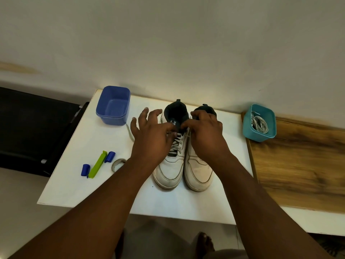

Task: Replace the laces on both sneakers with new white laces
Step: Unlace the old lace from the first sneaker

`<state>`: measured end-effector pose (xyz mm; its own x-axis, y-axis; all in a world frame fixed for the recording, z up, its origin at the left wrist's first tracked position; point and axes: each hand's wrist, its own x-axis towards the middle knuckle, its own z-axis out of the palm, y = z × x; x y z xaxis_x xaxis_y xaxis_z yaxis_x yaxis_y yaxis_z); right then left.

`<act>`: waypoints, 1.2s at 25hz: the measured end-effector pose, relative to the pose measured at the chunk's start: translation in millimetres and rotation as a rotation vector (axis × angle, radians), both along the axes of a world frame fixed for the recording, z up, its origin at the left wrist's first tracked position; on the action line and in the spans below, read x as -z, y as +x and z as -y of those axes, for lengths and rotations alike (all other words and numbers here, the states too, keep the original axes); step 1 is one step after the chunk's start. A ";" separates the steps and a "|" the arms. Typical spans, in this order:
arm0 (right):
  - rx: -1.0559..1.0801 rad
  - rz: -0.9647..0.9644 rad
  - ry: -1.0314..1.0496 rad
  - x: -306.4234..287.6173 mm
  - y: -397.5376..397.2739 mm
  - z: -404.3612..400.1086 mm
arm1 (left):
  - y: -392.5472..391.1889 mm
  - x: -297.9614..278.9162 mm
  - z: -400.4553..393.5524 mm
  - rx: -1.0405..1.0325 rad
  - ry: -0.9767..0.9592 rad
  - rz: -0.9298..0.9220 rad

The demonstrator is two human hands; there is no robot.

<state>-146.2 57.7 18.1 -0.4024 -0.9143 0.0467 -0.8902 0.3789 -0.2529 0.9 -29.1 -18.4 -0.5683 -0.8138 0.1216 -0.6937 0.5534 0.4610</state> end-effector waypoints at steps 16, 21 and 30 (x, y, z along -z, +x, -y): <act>0.027 0.062 -0.022 0.4 3.5 -0.9 | 2.3 -0.8 3.0 -0.083 -0.153 -0.070; 0.041 0.081 -0.034 1.0 3.1 -0.3 | 10.2 -1.1 7.0 -0.325 -0.133 -0.001; 0.036 0.049 -0.032 3.4 0.4 0.4 | 2.3 -2.5 2.5 -0.059 -0.069 -0.105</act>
<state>-145.8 57.3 14.7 -0.4375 -0.8975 0.0551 -0.8625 0.4015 -0.3081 3.2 -31.6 -15.9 -0.5013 -0.8328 0.2349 -0.6756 0.5463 0.4951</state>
